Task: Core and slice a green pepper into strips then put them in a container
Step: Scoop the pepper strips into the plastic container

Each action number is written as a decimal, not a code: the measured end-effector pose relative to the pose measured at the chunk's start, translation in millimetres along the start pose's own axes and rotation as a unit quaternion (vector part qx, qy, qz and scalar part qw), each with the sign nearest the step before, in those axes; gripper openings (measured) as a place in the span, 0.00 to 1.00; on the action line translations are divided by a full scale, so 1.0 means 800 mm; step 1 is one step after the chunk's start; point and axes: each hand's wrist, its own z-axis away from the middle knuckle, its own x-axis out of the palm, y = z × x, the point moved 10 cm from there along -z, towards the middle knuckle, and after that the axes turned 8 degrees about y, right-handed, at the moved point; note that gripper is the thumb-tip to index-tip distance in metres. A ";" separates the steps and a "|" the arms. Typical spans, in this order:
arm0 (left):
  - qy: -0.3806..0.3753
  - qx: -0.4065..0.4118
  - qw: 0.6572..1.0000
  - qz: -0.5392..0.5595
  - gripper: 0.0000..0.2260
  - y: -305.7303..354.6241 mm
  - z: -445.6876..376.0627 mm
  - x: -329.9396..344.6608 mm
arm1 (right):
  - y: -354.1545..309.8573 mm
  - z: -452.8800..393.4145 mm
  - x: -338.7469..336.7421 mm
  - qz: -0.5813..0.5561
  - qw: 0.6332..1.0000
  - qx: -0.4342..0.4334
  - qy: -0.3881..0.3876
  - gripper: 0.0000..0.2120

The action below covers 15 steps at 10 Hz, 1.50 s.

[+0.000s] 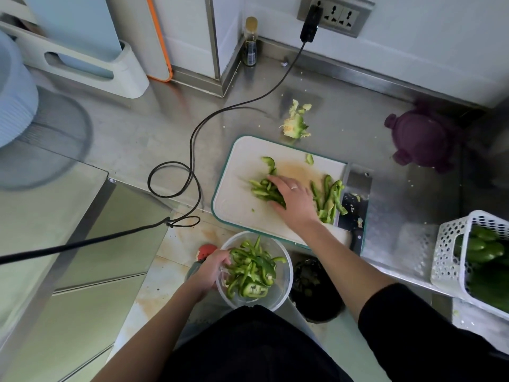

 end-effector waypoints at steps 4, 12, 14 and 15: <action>0.045 0.015 0.999 -0.015 0.06 0.015 0.006 -0.006 | -0.057 0.068 0.030 -0.001 0.993 -0.110 -0.039 0.30; 0.046 0.027 0.998 -0.015 0.03 0.031 0.021 -0.002 | -0.105 0.156 0.047 -0.137 0.973 -0.150 -0.105 0.18; 0.026 0.013 0.999 -0.014 0.07 0.022 0.016 -0.002 | -0.001 0.166 -0.029 -0.020 0.979 0.076 0.188 0.13; 0.025 0.011 1.000 -0.009 0.07 0.020 0.014 -0.002 | 0.014 0.174 0.000 -0.041 0.986 0.086 0.141 0.12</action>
